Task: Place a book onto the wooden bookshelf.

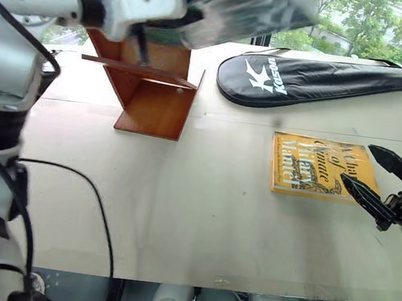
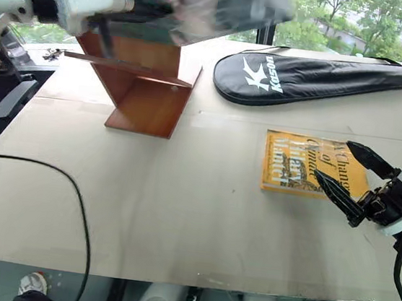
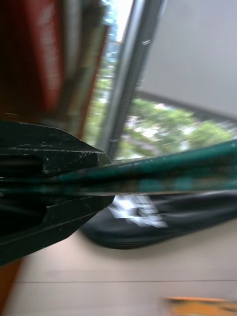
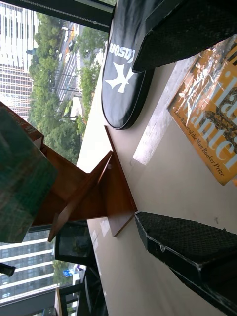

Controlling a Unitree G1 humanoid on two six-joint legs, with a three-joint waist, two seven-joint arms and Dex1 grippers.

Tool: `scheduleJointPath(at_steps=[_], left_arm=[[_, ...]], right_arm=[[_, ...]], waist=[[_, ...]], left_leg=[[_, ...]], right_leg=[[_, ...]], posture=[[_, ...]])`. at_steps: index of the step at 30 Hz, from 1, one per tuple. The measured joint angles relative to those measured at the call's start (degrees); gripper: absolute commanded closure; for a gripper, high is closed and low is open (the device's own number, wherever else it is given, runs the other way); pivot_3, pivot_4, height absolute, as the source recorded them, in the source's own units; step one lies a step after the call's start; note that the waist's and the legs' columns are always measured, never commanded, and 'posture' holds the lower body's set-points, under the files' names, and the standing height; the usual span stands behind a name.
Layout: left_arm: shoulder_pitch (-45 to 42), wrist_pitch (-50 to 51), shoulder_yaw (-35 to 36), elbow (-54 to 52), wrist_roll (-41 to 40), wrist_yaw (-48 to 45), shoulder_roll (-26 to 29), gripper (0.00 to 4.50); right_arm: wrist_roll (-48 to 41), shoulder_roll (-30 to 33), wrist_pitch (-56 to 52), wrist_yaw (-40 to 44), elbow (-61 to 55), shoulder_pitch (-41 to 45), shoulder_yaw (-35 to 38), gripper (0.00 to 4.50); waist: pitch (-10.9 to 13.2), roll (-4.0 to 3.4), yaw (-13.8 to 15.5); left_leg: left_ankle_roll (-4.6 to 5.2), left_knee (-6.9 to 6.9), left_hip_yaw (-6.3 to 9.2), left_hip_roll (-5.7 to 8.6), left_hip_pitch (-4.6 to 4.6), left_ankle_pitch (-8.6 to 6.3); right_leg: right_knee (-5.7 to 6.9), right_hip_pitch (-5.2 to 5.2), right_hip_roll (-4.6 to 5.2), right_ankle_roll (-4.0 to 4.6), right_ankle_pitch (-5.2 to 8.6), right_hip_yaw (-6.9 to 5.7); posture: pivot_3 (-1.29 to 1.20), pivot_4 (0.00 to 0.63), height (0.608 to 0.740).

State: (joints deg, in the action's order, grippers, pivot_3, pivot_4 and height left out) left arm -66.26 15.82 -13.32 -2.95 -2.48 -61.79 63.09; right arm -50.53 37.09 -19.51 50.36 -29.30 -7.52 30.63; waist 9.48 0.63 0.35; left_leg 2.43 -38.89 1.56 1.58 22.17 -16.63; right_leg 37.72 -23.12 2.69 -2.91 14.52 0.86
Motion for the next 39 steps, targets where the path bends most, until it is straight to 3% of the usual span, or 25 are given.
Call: scheduleJointPath(at_steps=[4, 7, 14, 18, 19, 21, 23, 25, 27, 30, 33, 37, 39], left_arm=[[-1.68, -0.46, -3.46, 8.31, 9.67, -4.09, 3.83, 4.47], [-2.33, -2.88, -5.42, 9.34, 12.22, -7.01, 2.56, 4.47], [-4.23, -13.27, -7.49, 16.51, 16.48, -12.85, 1.93, 4.47], [-2.69, -14.41, -6.49, 17.81, 15.86, -15.92, 2.02, 2.91], [-1.76, -13.68, -5.96, 17.75, 15.46, -16.99, 2.22, 2.23], [-1.37, -13.05, -5.10, 17.69, 15.00, -17.49, 2.33, 1.98], [0.85, -5.72, 0.33, 13.18, 8.69, -20.57, 2.81, 1.16], [2.32, 0.04, 3.82, 8.71, 3.91, -22.11, 2.88, 1.16], [5.71, 14.07, 9.64, 0.32, -6.07, -23.43, 2.60, 1.16], [7.90, 43.70, 19.84, -12.38, -26.45, -23.35, 2.35, 1.16], [8.86, 57.54, 26.23, -19.21, -38.17, -21.64, 2.01, 1.16], [13.34, 66.97, 32.59, -25.59, -46.50, -13.56, -4.94, 1.16], [19.63, 66.47, 36.28, -29.21, -47.86, -5.65, -14.61, 1.16]], right_arm=[[-0.55, 0.93, 0.78, 1.06, 1.40, 3.92, -0.13, 0.00], [-0.54, 1.21, 0.99, 1.87, 2.34, 5.72, -0.35, 0.00], [-1.25, 1.21, 1.01, 2.48, 2.69, 6.61, -0.63, 0.00], [-1.36, 1.31, 1.00, 3.65, 2.56, 6.65, -1.54, 0.00], [-1.36, 1.81, 1.00, 4.32, 2.74, 6.62, -1.55, 0.00], [-1.37, 2.25, 0.99, 4.56, 2.85, 6.65, -1.54, 0.00], [-1.73, 3.37, 0.81, 5.80, 3.45, 7.04, -1.53, 0.00], [-1.82, 4.03, 0.68, 6.41, 3.85, 7.81, -1.55, 0.00], [-1.93, 4.84, 0.44, 7.41, 4.81, 9.29, -2.12, 0.00], [-1.91, 6.13, -0.41, 9.29, 7.28, 12.43, -4.18, 0.00], [-1.92, 7.10, -0.72, 10.22, 8.60, 14.02, -4.85, 0.00], [-1.96, 7.43, -1.56, 11.43, 9.96, 15.26, -5.17, 0.00], [-2.04, 7.88, -2.11, 11.81, 10.31, 15.46, -5.15, 0.00]], waist=[[0.09, 0.12, -0.38], [0.09, 0.13, 0.04], [0.11, 0.14, -1.06], [0.10, 0.13, -1.20], [0.10, 0.13, -1.17], [0.11, 0.16, -1.12], [0.12, 0.17, -1.10], [0.11, 0.19, -1.10], [0.12, 0.19, -1.15], [0.15, 0.24, -1.29], [0.15, 0.22, -1.26], [0.11, 0.16, -0.87], [0.03, 0.03, -0.72]], left_leg=[[0.27, -0.09, -0.02, 0.03, 0.12, -0.15], [0.16, -0.40, 0.04, 0.04, 0.58, -0.09], [0.16, -0.35, -0.03, 0.05, 0.56, -0.09], [0.32, -0.39, -0.04, 0.04, 0.49, -0.18], [0.35, -0.43, -0.03, 0.04, 0.50, -0.20], [0.34, -0.45, -0.01, 0.04, 0.54, -0.19], [0.25, -0.48, -0.02, 0.04, 0.63, -0.14], [0.25, -0.50, -0.03, 0.04, 0.64, -0.14], [0.26, -0.50, -0.01, 0.03, 0.66, -0.15], [0.26, -0.51, 0.04, 0.01, 0.64, -0.15], [0.25, -0.51, 0.06, -0.01, 0.58, -0.14], [0.24, -0.67, 0.17, 0.01, 0.47, -0.13], [0.23, -0.74, 0.16, 0.02, 0.34, -0.13]], right_leg=[[0.06, -0.10, -0.02, -0.09, 0.04, -0.12], [0.13, -0.35, 0.03, -0.13, 0.06, -0.18], [0.25, -0.48, 0.05, -0.13, 0.06, -0.08], [0.37, -0.47, 0.04, -0.13, 0.06, -0.05], [0.37, -0.47, 0.03, -0.13, 0.05, -0.07], [0.35, -0.47, 0.03, -0.13, 0.05, -0.10], [0.27, -0.48, 0.09, -0.14, 0.06, -0.11], [0.23, -0.47, 0.15, -0.16, 0.06, -0.10], [0.23, -0.46, 0.37, -0.18, 0.08, -0.08], [0.26, -0.46, 0.33, -0.19, 0.08, -0.11], [0.31, -0.43, 0.32, -0.19, 0.09, -0.10], [0.39, -0.25, 0.34, -0.17, 0.07, -0.08], [0.39, -0.10, 0.42, -0.17, 0.07, -0.06]], posture=[[0.00, 0.150, 0.740], [0.00, 0.150, 0.740], [0.00, 0.150, 0.740], [0.00, 0.150, 0.740], [0.00, 0.150, 0.740], [0.00, 0.150, 0.740], [0.00, 0.150, 0.740], [0.00, 0.150, 0.740], [0.00, 0.150, 0.740], [0.00, 0.150, 0.740], [0.00, 0.150, 0.740], [0.00, 0.150, 0.740], [0.00, 0.150, 0.740]])
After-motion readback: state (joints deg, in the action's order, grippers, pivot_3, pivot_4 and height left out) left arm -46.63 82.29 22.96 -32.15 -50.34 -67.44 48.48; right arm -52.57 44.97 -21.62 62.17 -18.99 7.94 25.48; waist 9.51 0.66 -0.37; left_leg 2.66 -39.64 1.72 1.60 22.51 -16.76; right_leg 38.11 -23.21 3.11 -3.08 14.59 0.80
